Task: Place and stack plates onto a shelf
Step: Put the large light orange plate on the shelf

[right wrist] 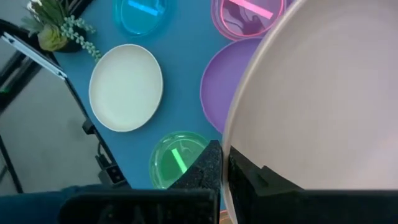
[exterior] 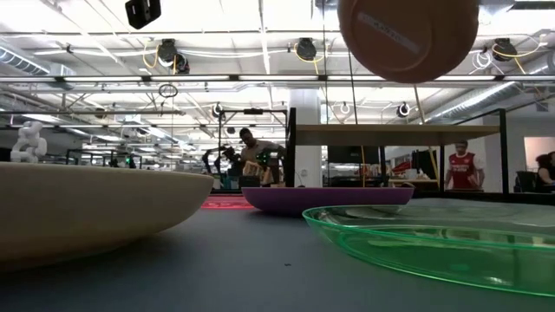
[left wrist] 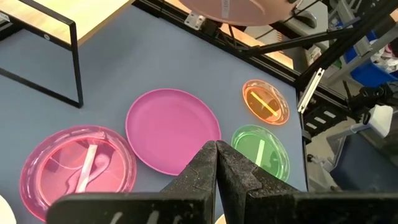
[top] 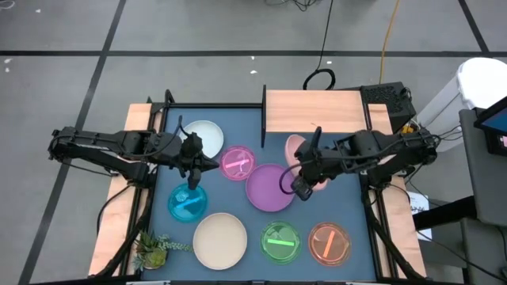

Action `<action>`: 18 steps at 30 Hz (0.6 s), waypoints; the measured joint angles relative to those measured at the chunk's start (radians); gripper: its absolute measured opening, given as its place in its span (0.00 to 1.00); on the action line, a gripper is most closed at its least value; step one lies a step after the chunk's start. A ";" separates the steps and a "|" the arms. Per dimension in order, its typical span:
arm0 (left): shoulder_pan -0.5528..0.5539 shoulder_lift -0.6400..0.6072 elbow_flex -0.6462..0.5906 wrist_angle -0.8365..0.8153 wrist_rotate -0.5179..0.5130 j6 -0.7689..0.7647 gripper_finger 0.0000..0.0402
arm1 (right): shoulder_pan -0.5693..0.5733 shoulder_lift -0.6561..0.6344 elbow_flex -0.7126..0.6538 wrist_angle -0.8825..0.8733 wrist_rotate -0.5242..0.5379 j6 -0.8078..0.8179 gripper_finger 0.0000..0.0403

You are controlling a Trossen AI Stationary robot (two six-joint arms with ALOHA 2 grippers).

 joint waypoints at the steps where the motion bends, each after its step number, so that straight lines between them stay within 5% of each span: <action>1: 0.000 0.000 0.000 0.000 0.000 -0.006 0.04 | -0.004 0.000 0.000 -0.003 0.001 -0.021 0.00; 18: 0.000 0.000 0.000 0.094 -0.122 -0.151 0.04 | -0.131 0.000 0.000 -0.040 0.027 -0.558 0.00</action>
